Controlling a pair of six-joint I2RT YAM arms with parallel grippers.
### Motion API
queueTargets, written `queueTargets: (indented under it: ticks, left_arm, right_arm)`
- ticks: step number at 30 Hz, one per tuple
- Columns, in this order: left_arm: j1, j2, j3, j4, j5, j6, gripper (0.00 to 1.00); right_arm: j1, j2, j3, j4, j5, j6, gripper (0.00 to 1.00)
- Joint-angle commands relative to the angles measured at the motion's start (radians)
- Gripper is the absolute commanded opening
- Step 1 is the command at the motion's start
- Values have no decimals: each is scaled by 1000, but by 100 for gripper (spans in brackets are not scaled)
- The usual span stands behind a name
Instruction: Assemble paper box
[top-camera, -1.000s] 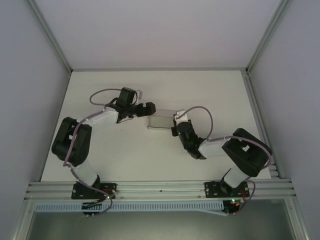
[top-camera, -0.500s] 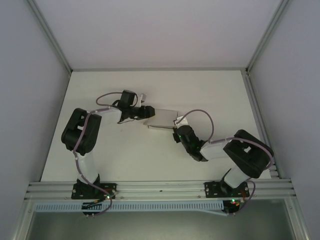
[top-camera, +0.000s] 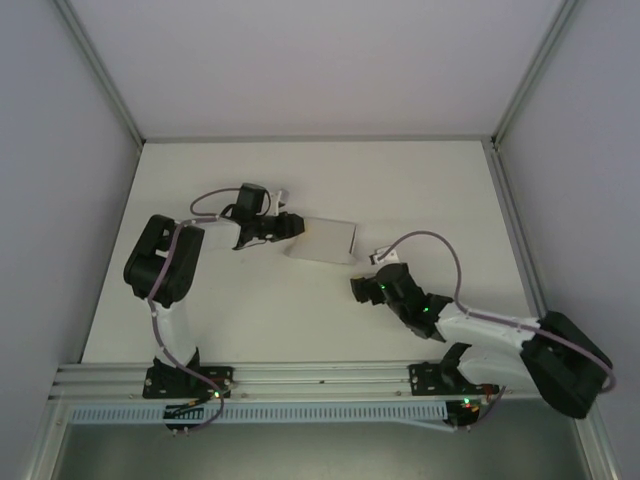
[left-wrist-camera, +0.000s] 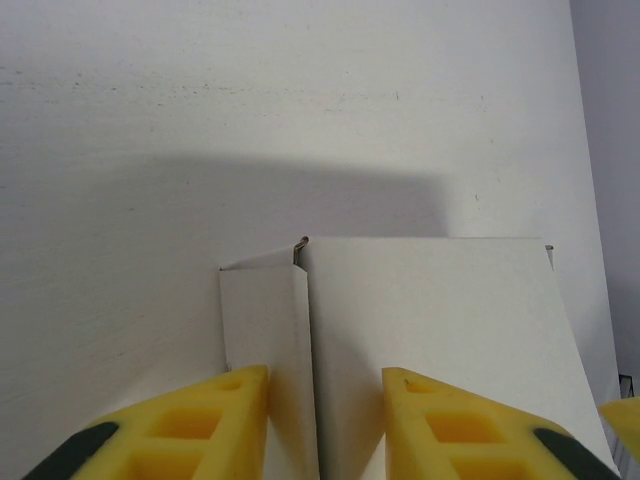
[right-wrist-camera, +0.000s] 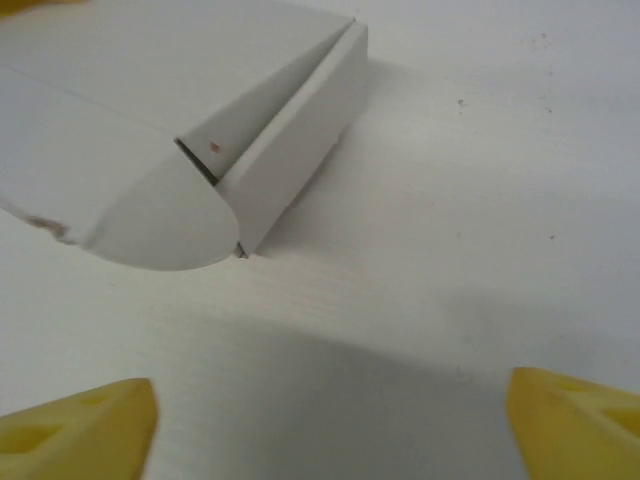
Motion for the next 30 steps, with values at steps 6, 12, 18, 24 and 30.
queueTargets:
  ticks: [6, 12, 18, 24, 30]
  left_arm:
    - [11, 53, -48, -62, -45, -7, 31]
    - [11, 51, -58, -43, -44, -15, 31]
    - [11, 56, -59, -46, -45, -17, 31]
    - [11, 57, -67, -18, -44, -41, 31]
    - [12, 49, -82, -23, -43, -31, 31]
  right_arm:
    - [-63, -203, 60, -78, -58, 202, 100]
    - [-157, 91, 302, -127, -222, 301, 100]
    - [-231, 406, 478, -152, -374, 335, 94]
    - [-246, 537, 520, -135, -450, 344, 79]
    - [-259, 572, 491, -114, -448, 365, 43]
